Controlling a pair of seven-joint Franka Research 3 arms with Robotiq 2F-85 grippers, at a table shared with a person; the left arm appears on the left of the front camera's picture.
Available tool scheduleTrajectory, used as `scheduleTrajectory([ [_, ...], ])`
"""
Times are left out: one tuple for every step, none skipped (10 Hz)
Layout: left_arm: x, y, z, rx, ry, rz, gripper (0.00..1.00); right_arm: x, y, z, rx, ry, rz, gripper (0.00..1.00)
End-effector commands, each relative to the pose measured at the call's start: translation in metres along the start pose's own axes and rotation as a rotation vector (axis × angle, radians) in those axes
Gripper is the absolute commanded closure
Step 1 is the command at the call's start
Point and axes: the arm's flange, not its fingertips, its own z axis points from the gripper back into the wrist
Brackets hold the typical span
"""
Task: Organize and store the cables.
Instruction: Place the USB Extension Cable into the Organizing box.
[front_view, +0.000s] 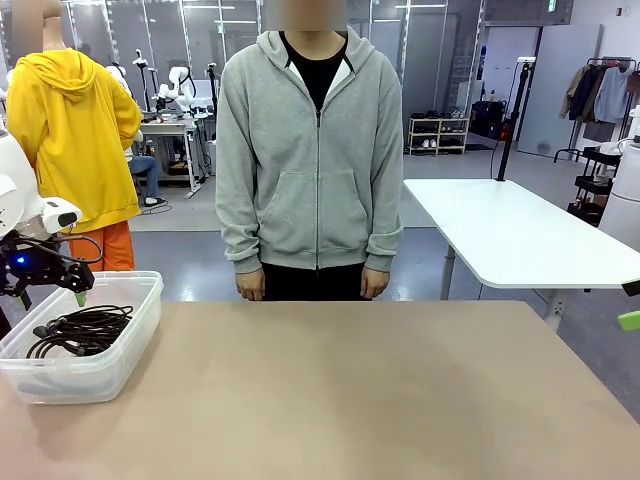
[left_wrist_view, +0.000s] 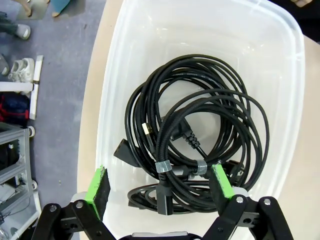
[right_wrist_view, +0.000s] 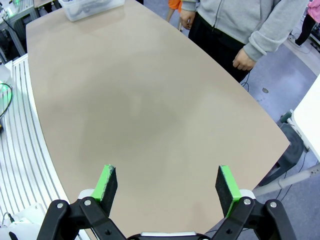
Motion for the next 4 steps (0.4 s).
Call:
scheduleTrajectory([
  [0.0009, 0.0000, 0.0001, 0.017, -0.005, 0.004, 0.00, -0.0012, -0.0016, -0.0011, 0.000, -0.015, 0.018, 0.00],
  [0.0009, 0.0000, 0.0001, 0.017, -0.005, 0.004, 0.00, -0.0012, -0.0016, -0.0011, 0.000, -0.015, 0.018, 0.00],
  [0.0009, 0.0000, 0.0001, 0.017, -0.005, 0.004, 0.00, -0.0012, -0.0016, -0.0011, 0.000, -0.015, 0.018, 0.00],
  [0.0009, 0.0000, 0.0001, 0.017, -0.005, 0.004, 0.00, -0.0012, -0.0016, -0.0011, 0.000, -0.015, 0.018, 0.00],
])
